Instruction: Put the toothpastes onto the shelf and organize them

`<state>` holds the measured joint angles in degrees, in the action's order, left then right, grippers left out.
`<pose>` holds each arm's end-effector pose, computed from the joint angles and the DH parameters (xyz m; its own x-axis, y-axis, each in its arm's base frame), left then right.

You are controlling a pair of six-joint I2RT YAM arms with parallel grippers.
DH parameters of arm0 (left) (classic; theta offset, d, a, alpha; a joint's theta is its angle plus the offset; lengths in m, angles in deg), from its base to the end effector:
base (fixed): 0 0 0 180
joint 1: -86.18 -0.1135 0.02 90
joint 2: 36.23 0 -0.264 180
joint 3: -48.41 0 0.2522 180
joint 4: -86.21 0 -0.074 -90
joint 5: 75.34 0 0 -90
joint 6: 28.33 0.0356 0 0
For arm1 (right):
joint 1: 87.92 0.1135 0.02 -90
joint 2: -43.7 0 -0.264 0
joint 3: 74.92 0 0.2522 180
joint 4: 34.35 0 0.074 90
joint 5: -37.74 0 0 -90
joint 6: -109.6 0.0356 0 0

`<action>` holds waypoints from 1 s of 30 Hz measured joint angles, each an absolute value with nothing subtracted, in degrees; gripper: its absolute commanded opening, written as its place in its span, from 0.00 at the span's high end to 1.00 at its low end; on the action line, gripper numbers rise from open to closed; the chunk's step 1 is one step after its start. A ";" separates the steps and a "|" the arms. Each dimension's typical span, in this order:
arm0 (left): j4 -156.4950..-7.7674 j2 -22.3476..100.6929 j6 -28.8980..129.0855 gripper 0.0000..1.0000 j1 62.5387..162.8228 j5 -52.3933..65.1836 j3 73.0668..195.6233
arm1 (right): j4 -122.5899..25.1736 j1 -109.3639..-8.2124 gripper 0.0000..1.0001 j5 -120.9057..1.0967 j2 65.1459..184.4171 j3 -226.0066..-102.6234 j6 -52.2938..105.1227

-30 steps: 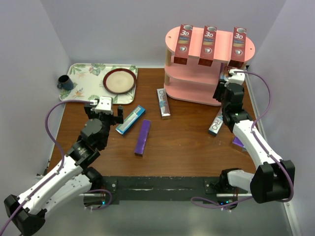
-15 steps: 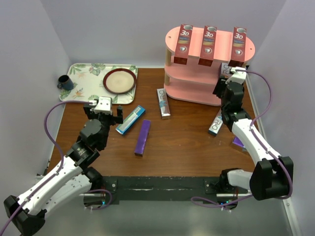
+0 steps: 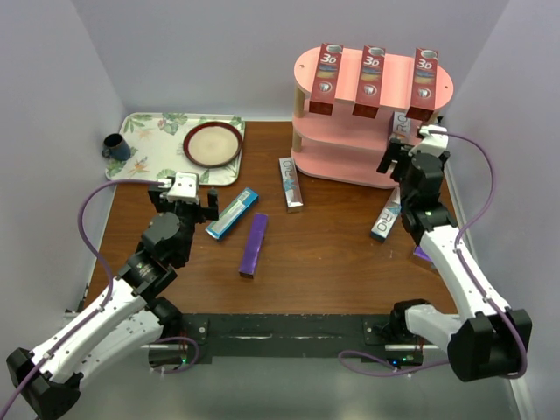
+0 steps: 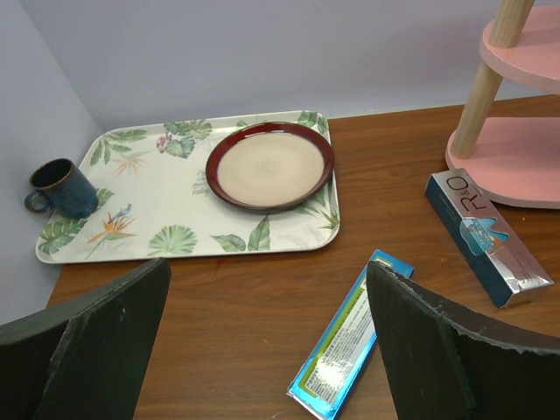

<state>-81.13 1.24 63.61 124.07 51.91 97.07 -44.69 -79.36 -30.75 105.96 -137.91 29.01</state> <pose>0.1396 -0.0814 0.3204 -0.0199 0.0496 -0.9986 0.0120 0.9987 0.0494 0.2540 0.0250 0.3325 -0.1271 0.1347 -0.9827 0.2431 0.9648 0.1008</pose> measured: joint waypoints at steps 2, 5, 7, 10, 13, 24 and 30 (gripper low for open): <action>-81.13 1.24 63.61 0.00 124.07 51.82 97.07 | -47.16 -79.36 0.04 -30.85 104.26 -137.94 29.69; -81.13 1.26 63.61 0.00 124.07 51.41 97.07 | -51.56 -79.36 0.01 -31.34 101.96 -137.94 31.04; -81.13 1.31 63.59 0.00 124.07 51.08 97.07 | -54.72 -79.36 0.01 -32.28 100.58 -137.94 32.07; -81.15 1.85 63.56 0.00 124.07 50.47 97.07 | -59.10 -79.36 0.01 -34.18 98.77 -137.94 33.80; -80.76 3.67 63.00 0.00 124.07 49.53 97.11 | -62.83 -79.36 0.01 -36.69 97.00 -137.80 35.22; -66.20 16.02 49.20 0.00 124.22 40.46 103.41 | -68.14 -79.36 0.01 -47.53 90.81 -133.08 39.61; -61.46 26.53 42.30 0.00 129.58 38.75 103.61 | -68.43 -79.36 0.02 -52.08 89.46 -129.83 41.05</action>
